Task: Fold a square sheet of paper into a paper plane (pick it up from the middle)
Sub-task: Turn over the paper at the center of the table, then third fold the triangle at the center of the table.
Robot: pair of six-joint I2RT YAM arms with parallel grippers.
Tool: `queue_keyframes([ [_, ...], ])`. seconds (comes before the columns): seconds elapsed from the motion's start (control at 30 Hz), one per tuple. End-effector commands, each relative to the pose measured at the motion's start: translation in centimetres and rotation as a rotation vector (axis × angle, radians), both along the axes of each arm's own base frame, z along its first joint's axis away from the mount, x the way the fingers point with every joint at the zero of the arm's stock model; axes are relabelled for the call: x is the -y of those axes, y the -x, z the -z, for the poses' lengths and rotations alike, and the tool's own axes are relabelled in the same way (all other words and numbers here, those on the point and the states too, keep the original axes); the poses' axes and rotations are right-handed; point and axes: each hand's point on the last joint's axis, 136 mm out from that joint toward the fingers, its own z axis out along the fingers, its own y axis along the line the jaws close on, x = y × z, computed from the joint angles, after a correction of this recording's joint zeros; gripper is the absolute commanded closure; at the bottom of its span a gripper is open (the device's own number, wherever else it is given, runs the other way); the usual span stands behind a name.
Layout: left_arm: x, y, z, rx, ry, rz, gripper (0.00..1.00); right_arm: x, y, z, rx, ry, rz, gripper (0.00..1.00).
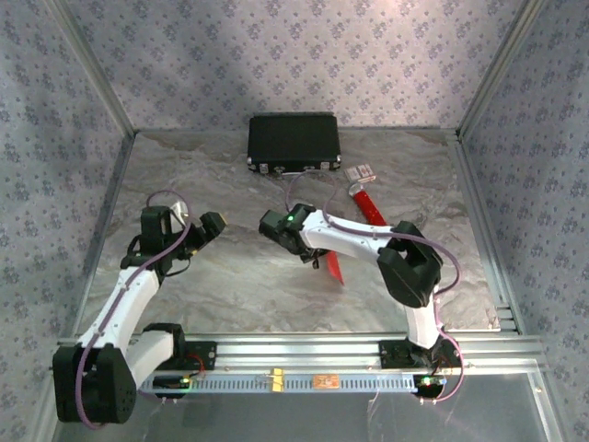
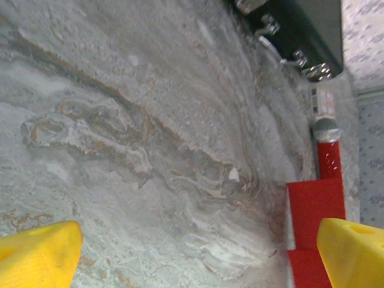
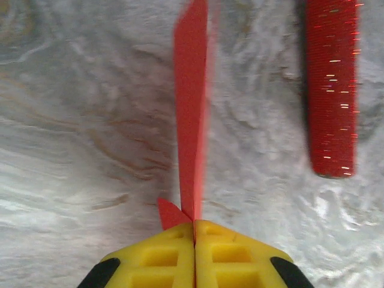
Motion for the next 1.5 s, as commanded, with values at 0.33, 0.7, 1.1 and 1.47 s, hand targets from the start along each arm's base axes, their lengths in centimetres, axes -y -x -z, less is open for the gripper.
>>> queue_keyframes([
  [0.33, 2.2, 0.9, -1.5, 0.018, 0.136, 0.093, 0.05, -8.5, 0.2, -0.6, -0.079, -0.646, -0.013, 0.56],
  [0.7, 6.7, 2.3, 0.4, -0.091, 0.185, 0.245, 0.16, -2.6, -0.7, 0.0, -0.125, -1.096, 0.143, 0.67],
  [1.1, 13.0, 2.2, 1.9, -0.157, 0.189, 0.413, 0.24, -0.7, 0.8, 4.7, -0.251, -1.15, 0.229, 0.85],
  [1.47, 16.7, 2.0, 4.0, -0.223, 0.2, 0.488, 0.27, 1.9, 2.3, 8.9, -0.306, -1.179, 0.314, 0.86],
])
